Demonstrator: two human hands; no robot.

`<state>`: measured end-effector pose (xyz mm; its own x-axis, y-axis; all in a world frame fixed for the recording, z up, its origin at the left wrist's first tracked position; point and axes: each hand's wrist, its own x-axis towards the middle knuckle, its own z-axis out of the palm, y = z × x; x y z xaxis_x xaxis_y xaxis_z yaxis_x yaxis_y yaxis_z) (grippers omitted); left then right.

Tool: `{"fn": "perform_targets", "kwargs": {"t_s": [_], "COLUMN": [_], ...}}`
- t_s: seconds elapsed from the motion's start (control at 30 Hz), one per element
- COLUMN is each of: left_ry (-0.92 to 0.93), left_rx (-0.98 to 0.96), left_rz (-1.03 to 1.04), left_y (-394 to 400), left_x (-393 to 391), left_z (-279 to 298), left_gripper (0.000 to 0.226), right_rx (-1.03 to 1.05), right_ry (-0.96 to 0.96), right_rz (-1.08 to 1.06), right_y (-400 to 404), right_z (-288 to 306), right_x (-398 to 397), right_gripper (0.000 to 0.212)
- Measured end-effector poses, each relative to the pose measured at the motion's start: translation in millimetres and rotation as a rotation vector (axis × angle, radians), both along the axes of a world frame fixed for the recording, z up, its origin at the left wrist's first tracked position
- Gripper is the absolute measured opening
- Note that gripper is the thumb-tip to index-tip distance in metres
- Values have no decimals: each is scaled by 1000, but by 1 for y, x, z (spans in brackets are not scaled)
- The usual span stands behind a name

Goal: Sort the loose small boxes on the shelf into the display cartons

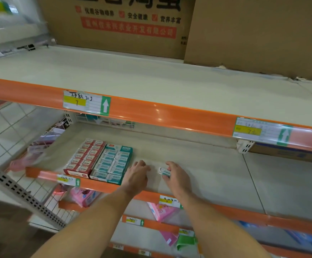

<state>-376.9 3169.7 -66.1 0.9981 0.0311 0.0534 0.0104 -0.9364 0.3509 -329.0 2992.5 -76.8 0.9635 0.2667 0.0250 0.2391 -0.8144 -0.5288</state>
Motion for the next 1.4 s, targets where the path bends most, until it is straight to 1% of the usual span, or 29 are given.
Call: {"fn": "perform_targets", "kwargs": {"t_s": [0.1,0.27,0.4,0.6,0.7,0.83,1.03,1.2,1.4], "left_ry": [-6,8,-5,24,33,19,4,-2,-6], "left_rx": [12,-8,13,49,55,64,32,6,-20], "left_rz": [14,28,29,55,86,150,236,207,187], "left_y": [12,33,53,90,113,145,181,194,203], "left_x": [-1,-6,-15,-31,-43,-58,-83,-96,-104], "left_z": [4,9,13,20,22,26,26,28,27], "left_gripper": [41,40,39,32,34,30,35,41,42], "right_rx": [22,43,44,26,6,-23,-69,-115,-119], "right_ry": [-12,-24,-22,-34,-37,-40,-23,-53,-73], "right_rz": [11,6,8,47,71,114,196,244,254], "right_y": [11,29,49,90,114,150,190,208,221], "right_z": [4,10,15,24,28,36,31,27,24], "right_x": [-3,-8,-15,-32,-42,-54,-74,-82,-89], "right_gripper": [48,40,39,38,33,29,26,21,26]}}
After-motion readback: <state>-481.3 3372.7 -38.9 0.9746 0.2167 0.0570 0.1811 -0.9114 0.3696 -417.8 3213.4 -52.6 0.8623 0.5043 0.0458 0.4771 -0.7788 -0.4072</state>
